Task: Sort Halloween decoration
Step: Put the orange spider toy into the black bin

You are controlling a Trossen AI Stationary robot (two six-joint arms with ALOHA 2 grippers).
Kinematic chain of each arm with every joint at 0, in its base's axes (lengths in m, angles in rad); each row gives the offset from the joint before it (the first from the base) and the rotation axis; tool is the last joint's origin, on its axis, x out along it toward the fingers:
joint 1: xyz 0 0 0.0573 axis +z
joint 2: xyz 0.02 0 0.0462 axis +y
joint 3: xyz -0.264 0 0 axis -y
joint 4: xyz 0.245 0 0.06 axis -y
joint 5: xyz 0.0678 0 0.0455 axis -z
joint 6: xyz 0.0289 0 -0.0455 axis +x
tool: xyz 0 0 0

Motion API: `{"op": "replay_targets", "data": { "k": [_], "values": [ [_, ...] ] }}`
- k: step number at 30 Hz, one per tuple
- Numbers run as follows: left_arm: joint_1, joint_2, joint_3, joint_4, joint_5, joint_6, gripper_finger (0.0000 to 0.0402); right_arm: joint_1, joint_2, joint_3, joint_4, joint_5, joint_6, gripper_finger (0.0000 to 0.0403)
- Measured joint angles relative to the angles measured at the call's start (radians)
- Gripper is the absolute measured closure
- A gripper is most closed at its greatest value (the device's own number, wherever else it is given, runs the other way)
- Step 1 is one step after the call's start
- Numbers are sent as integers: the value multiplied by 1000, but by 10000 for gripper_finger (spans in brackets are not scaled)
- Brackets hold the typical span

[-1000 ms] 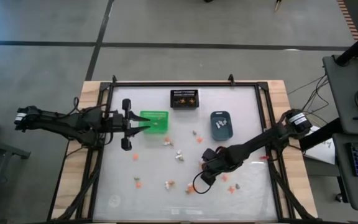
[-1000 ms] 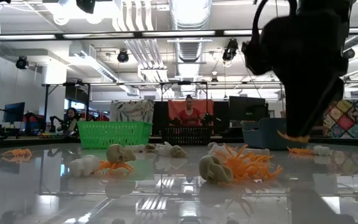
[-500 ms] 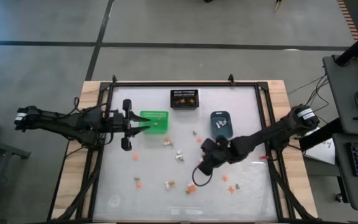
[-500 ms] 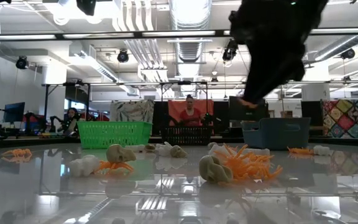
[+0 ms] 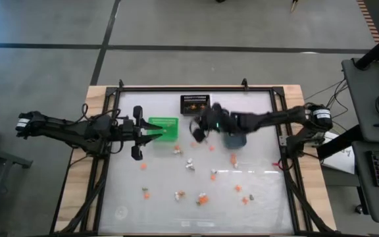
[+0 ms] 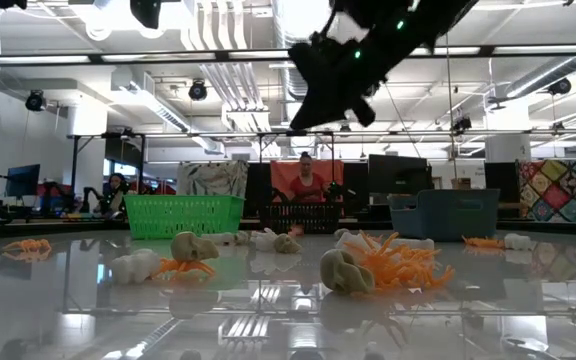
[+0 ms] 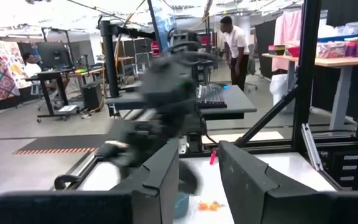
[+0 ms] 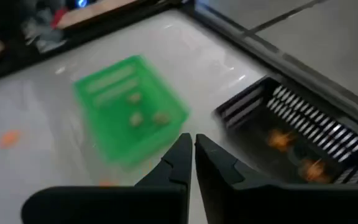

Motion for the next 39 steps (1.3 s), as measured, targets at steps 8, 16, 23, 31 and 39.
{"op": "replay_targets", "data": {
  "k": [8,16,23,31,39],
  "values": [
    [-3,-20,-1,-31,1,-26,304,-116,26,-2,-3,-335,-90,394],
    [-3,-11,-5,-31,1,-37,304,-97,28,-7,-2,-360,-167,394],
    [-3,-11,-5,-37,1,-37,304,-85,27,-15,6,-377,-278,394],
    [-2,-11,-47,-70,0,27,304,-37,25,-201,189,-411,-506,394],
    [0,-11,-83,-24,-2,31,304,-33,25,-295,276,-361,-452,390]
  ]
}}
